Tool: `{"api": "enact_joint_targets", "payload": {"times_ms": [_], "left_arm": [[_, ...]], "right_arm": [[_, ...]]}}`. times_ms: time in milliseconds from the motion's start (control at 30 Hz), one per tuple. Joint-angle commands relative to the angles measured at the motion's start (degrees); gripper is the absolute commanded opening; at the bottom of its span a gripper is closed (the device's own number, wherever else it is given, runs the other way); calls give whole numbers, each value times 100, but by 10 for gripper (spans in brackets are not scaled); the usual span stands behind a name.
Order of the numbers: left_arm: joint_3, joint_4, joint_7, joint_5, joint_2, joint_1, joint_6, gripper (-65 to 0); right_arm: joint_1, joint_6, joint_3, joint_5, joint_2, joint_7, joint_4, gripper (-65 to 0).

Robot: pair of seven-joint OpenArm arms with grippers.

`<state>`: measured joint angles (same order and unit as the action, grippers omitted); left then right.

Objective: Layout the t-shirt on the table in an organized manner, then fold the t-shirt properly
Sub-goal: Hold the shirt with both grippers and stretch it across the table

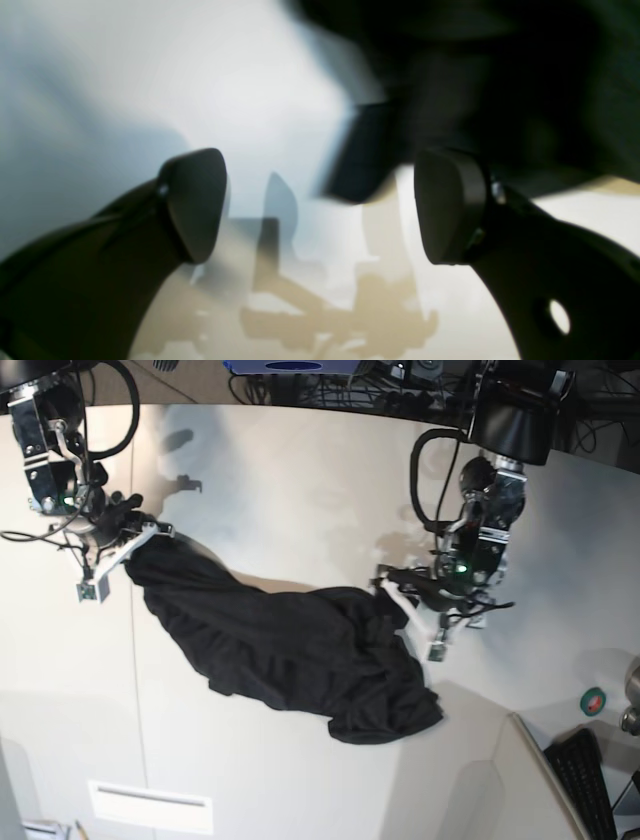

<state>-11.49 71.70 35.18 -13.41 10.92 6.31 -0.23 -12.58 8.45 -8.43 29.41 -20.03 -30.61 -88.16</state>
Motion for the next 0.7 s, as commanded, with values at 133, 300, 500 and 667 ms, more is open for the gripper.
{"api": "enact_joint_targets", "payload": {"times_ms": [133, 300, 500, 667], "left_arm": [[-227, -502, -76, 0, -41, 350, 54, -173], [-236, -555, -50, 0, -32, 183, 54, -599], [-183, 395, 856, -9, 284, -310, 54, -650], [177, 1722, 1348, -9, 425, -433, 54, -650]], "right_arm": [[-30, -5, 29, -9, -76, 103, -111, -650], [-74, -5, 29, -9, -76, 103, -85, -650], [-434, -5, 29, -9, -76, 103, -270, -650], [-276, -5, 65, -9, -137, 103, -375, -650]]}}
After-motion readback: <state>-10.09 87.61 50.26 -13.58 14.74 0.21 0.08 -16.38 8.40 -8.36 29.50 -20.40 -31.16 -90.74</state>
